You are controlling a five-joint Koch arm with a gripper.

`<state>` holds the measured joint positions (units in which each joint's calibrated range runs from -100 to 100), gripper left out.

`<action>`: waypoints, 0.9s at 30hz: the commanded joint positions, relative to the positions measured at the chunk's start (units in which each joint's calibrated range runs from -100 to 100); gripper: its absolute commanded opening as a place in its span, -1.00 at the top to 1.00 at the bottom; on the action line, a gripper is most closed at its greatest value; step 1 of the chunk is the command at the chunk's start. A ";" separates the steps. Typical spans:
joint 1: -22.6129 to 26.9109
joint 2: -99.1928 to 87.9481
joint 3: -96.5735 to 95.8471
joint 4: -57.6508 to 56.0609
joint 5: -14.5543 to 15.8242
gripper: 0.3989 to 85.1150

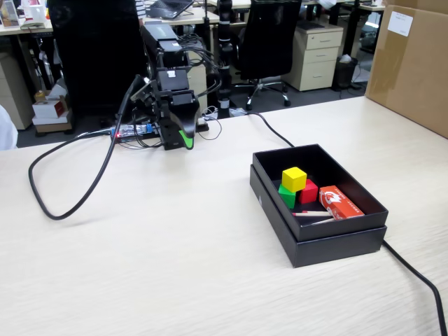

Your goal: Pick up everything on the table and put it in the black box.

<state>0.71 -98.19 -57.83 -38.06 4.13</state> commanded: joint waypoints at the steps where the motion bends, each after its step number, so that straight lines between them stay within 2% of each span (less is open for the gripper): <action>1: -0.24 -1.81 -1.65 5.18 -0.34 -0.22; 5: -0.34 -1.81 -11.08 14.26 -0.63 -0.22; 8: -0.34 -1.81 -19.42 23.41 -1.81 -0.22; 16: 0.05 -1.81 -34.47 38.10 -4.59 -0.22; 27: -0.10 -1.47 -39.36 39.91 -4.93 -0.21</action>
<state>0.61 -99.87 -95.44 2.83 -0.56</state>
